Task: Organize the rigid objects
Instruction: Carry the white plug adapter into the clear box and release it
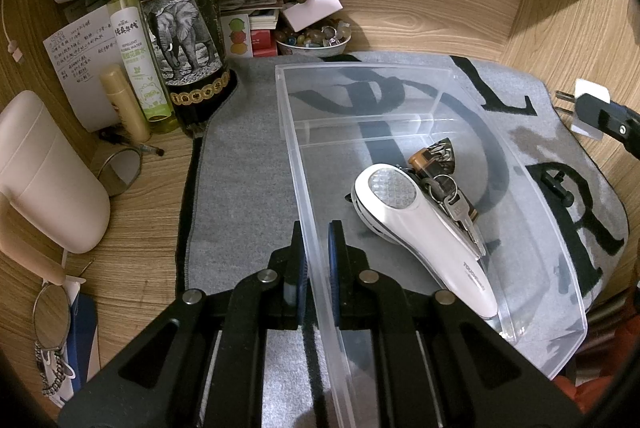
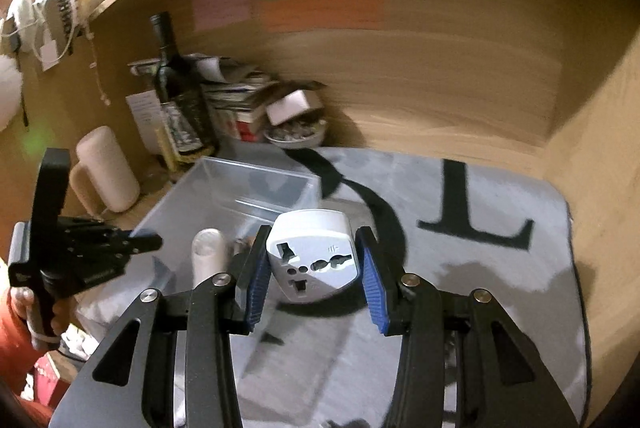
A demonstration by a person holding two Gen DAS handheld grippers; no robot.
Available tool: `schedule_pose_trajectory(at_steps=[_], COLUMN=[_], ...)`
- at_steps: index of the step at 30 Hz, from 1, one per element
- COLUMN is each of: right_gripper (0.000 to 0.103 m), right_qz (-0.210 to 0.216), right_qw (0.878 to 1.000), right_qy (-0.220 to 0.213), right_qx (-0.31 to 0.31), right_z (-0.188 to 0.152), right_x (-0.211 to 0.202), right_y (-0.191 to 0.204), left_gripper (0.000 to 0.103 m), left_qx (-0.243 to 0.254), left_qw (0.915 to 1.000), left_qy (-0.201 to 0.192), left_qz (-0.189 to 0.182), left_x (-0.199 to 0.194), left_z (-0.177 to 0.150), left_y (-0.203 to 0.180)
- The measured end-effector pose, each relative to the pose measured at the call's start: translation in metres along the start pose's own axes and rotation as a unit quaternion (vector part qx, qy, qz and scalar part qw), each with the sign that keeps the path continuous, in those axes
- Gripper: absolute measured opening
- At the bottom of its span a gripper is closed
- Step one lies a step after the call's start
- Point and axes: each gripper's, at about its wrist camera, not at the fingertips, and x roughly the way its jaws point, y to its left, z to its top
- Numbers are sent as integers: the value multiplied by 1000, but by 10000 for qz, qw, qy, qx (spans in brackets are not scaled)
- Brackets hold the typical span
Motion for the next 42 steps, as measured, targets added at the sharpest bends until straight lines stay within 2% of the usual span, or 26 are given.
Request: schedule_pose_trajectory(at_steps=[12, 23, 31, 42], right_gripper=[38, 38, 39, 41], right_qz=[356, 498, 599, 552], right_qw=[9984, 9932, 9888, 9887], right_qy=[200, 782, 1084, 1013], right_qx=[-386, -707, -827, -954], right_z=[11, 2, -6, -5], right_x=[31, 77, 93, 87], right_y=[33, 55, 64, 69], left_gripper=[8, 9, 9, 9], left_qx=[3, 0, 3, 7], left_qw=[10000, 10000, 10000, 10000], left_qy=[-2, -4, -4, -6], left_qz=[0, 1, 1, -2], left_x=[0, 0, 0, 0], left_z=[0, 0, 0, 1], left_y=[-1, -1, -2, -4])
